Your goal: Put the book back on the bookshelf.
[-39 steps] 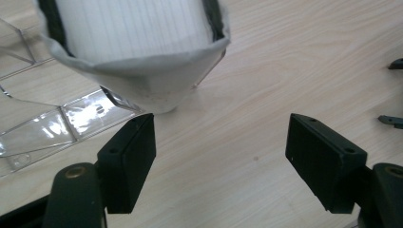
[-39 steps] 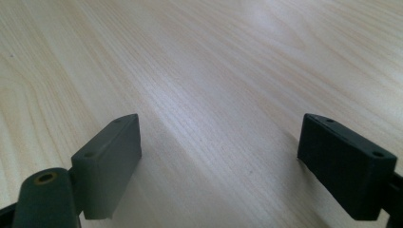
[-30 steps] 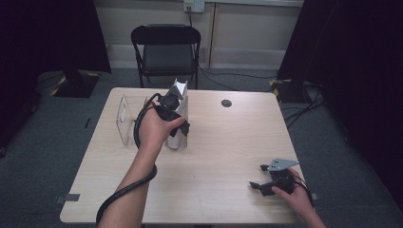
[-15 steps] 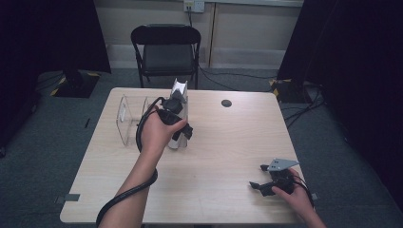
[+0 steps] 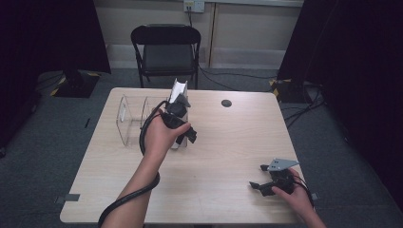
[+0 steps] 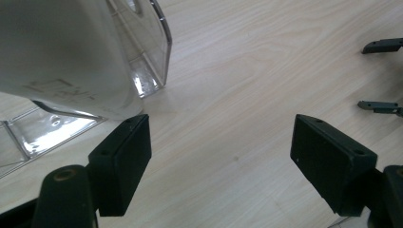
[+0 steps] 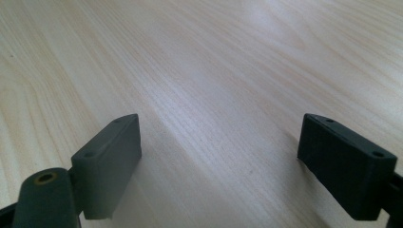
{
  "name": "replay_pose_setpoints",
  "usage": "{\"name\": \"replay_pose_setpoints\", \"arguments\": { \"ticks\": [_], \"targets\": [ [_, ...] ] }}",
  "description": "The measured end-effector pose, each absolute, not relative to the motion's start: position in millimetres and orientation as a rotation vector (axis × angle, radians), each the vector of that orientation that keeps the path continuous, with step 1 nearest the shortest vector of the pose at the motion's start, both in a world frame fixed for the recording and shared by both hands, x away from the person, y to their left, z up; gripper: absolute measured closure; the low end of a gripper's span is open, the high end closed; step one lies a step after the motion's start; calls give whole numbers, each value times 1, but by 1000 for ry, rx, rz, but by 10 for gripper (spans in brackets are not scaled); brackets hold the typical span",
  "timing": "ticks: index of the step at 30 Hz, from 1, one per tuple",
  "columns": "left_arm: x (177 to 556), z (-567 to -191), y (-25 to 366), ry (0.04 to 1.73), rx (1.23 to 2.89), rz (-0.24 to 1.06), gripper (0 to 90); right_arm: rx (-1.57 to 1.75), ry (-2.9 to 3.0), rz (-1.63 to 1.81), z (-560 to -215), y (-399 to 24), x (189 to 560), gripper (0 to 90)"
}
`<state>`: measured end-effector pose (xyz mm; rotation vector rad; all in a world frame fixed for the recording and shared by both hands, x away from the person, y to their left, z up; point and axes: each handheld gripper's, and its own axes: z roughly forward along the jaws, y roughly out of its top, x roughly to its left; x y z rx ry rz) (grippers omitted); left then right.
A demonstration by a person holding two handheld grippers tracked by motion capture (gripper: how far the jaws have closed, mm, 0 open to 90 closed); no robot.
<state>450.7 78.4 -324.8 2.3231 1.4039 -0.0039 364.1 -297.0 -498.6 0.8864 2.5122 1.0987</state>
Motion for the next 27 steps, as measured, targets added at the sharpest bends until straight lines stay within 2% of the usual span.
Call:
{"name": "replay_pose_setpoints", "arguments": {
  "ticks": [27],
  "targets": [
    [450, -347, 52, 1322, 2344, -57, 219, 885, 2512, 1099, -499, -297, 364, 140]
  ]
}}
